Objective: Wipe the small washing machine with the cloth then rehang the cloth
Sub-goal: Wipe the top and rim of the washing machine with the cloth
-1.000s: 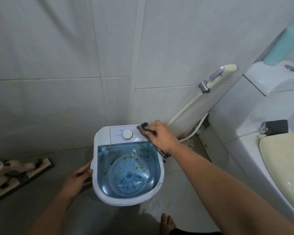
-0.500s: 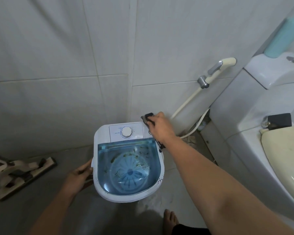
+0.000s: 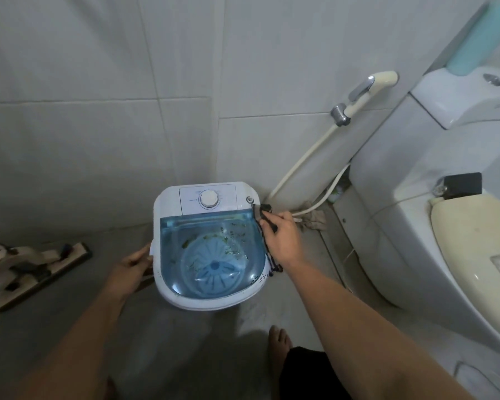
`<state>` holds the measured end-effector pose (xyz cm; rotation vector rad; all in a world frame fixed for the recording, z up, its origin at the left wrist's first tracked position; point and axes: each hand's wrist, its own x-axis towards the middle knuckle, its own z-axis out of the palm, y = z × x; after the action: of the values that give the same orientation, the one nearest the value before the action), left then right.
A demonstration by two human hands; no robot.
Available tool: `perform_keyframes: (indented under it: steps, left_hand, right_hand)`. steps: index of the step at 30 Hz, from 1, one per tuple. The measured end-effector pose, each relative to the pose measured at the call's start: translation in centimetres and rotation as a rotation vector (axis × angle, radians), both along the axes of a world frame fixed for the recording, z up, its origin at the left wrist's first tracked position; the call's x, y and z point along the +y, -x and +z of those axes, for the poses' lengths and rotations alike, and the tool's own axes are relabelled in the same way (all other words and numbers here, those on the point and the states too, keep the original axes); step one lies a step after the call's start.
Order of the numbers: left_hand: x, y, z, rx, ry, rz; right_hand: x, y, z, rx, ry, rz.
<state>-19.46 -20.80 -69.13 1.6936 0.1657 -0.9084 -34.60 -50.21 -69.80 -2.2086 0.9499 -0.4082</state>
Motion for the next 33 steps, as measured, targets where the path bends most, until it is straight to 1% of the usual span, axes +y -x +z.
perform_keyframes:
  steps: [4, 8, 10, 13, 17, 19, 21, 24, 28, 33]
  left_hand:
    - [-0.2, 0.2, 0.2, -0.010, 0.005, 0.031]
    - [-0.2, 0.0, 0.0, -0.005, -0.002, 0.052]
    - [-0.1, -0.1, 0.0, 0.003, 0.002, 0.051]
    - [-0.1, 0.0, 0.0, 0.005, 0.014, 0.046]
    - [0.0, -0.3, -0.4, 0.020, -0.002, 0.030]
    - [-0.1, -0.2, -0.4, 0.020, 0.010, 0.030]
    - [-0.3, 0.0, -0.3, 0.015, 0.020, 0.041]
    - [-0.2, 0.0, -0.4, 0.019, 0.026, 0.061]
    - [0.0, 0.0, -0.6, 0.039, 0.024, 0.056]
    - [-0.3, 0.1, -0.5, 0.011, 0.022, 0.079]
  right_hand:
    - [2.8, 2.5, -1.1, -0.094, -0.072, -0.117]
    - [8.0, 5.6, -1.6, -0.149, -0.043, -0.254]
    - [9.6, 6.8, -1.7, -0.182, -0.060, -0.283]
    - [7.4, 6.3, -0.5, -0.180, -0.168, -0.270]
    - [1.2, 1.8, 1.6, -0.065, -0.152, -0.287]
    - [0.0, -0.2, 1.8, -0.008, -0.134, -0.249]
    - [0.5, -0.8, 1.3, 0.047, -0.105, -0.179]
    - [2.2, 0.4, 0.3, -0.021, -0.114, -0.200]
    - [4.1, 3.2, -1.2, -0.065, -0.025, -0.180]
    - [7.5, 7.7, -2.2, -0.117, 0.045, -0.149]
